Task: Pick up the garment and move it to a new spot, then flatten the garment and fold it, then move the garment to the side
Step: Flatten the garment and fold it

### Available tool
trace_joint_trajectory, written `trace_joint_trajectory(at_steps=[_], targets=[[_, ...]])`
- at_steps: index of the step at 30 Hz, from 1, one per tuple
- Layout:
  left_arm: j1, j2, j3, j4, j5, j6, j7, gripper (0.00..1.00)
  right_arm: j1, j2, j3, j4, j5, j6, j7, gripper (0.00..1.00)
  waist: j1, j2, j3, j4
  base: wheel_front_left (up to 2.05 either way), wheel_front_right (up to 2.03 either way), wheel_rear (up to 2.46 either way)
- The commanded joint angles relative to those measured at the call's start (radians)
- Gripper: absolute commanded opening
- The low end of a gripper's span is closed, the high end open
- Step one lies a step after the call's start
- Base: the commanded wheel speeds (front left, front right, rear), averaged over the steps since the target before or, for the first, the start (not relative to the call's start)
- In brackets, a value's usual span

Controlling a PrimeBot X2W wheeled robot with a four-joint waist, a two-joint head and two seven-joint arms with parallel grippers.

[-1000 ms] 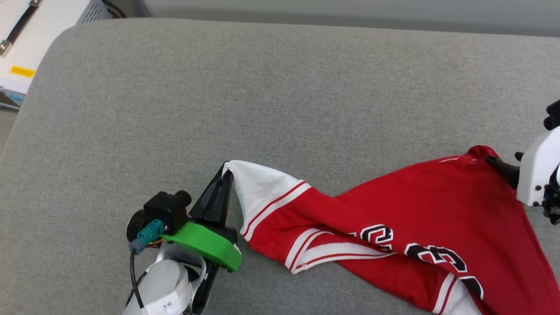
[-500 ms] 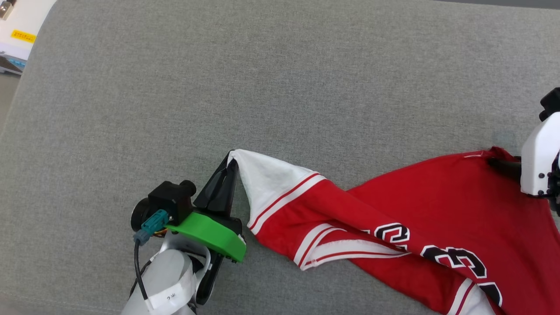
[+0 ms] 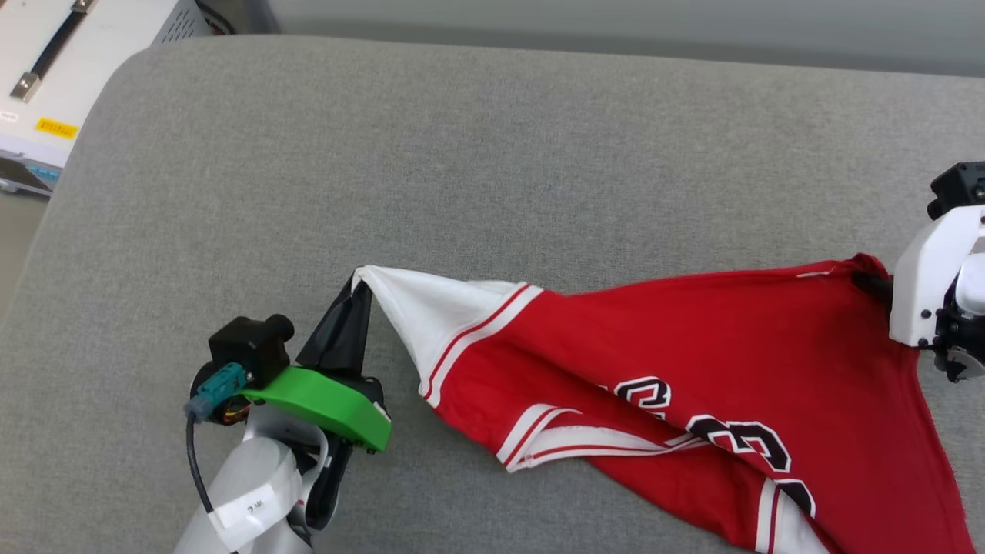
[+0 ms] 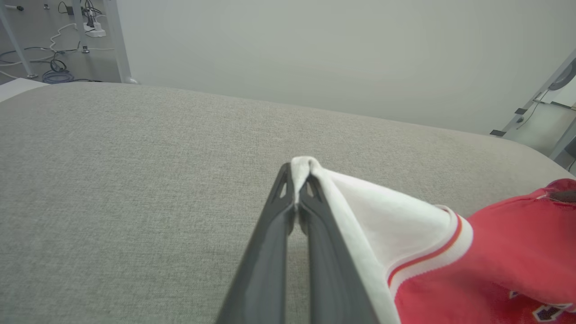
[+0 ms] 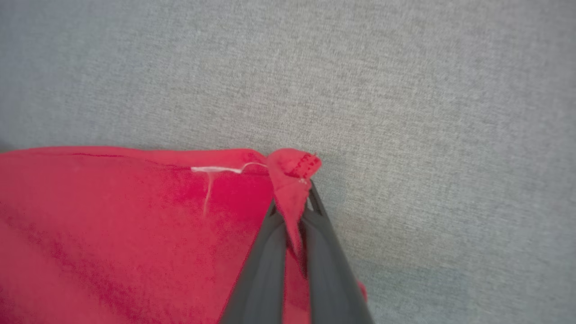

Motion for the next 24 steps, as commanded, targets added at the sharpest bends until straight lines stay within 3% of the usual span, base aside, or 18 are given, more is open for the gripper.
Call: trace_joint_trajectory(at_steps=[1,10,18,24], targets=[[-0.025,0.012,0.012,-0.004,-0.019,0.001,0.007,0.0,-0.024,0.005,-0.009,0.0,-0.011,0.0,-0.021,0.0,0.0,0.0,-0.063,-0.031,0.0,0.0,0.0],[-0.144,0.092,0.037,0.017,-0.059,-0.004,0.107,0.0,-0.077,0.061,-0.055,0.033,-0.11,0.0,-0.121,0.0,0.0,0.0,-0.169,-0.091,0.0,0.0,0.0],[-0.376,0.092,0.061,0.133,-0.091,-0.004,0.155,0.0,-0.179,0.109,-0.131,0.084,-0.203,0.0,-0.193,0.0,0.0,0.0,-0.184,-0.111,0.0,0.0,0.0],[-0.601,0.095,0.037,0.28,-0.07,-0.006,0.169,0.0,-0.311,0.138,-0.171,0.122,-0.282,0.0,-0.275,0.0,0.0,0.0,-0.135,-0.126,0.0,0.0,0.0]])
